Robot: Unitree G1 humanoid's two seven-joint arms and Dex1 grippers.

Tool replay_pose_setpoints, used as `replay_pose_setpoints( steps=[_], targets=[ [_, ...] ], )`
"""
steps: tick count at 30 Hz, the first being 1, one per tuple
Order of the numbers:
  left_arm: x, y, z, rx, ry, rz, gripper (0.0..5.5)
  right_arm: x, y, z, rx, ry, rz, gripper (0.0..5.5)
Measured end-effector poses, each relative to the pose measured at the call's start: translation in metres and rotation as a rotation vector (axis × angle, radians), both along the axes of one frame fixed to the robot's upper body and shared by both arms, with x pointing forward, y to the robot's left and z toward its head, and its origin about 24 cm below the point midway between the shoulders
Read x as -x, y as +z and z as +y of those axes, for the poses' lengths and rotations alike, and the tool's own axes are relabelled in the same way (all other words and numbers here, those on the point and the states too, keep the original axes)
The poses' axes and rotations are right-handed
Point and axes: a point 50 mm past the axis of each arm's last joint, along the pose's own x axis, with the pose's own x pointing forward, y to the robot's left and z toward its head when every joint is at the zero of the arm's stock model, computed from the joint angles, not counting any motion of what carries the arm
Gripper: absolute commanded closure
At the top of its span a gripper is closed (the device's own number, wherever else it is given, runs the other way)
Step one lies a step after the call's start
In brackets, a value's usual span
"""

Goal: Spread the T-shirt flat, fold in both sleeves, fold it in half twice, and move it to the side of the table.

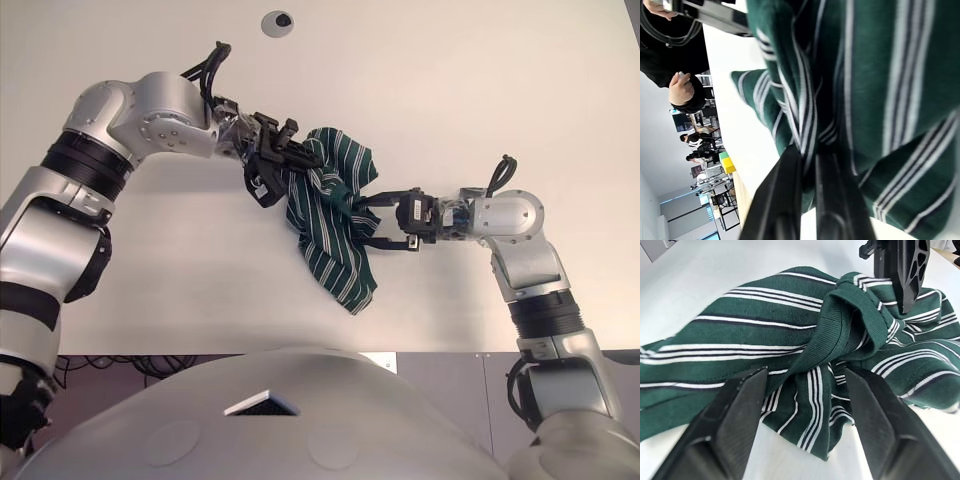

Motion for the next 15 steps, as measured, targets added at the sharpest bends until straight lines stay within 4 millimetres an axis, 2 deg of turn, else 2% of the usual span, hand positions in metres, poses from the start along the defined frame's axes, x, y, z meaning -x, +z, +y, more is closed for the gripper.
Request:
replay_pose_setpoints(
  steps=[4,7,11,13,15],
  targets=[
    [-0.001,0.001,0.000,0.024,0.016,0.012,5.47,-0.001,0.001,0.000,0.000,0.000,-0.003,2.70],
    [-0.011,0.017,0.005,0.181,0.134,0.048,5.47,-0.003,0.004,-0.002,-0.023,-0.030,-0.017,2.70],
    [-0.027,0.034,0.032,0.420,0.393,0.201,5.47,-0.008,0.015,-0.004,-0.215,-0.194,-0.035,2.70],
    [-0.022,0.032,0.050,0.484,0.479,0.297,5.47,-0.002,0.016,-0.001,-0.300,-0.257,0.002,2.70],
    [0.003,0.020,0.061,0.587,0.526,0.415,5.47,0.011,0.015,0.002,-0.421,-0.346,0.074,2.70]
  ],
)
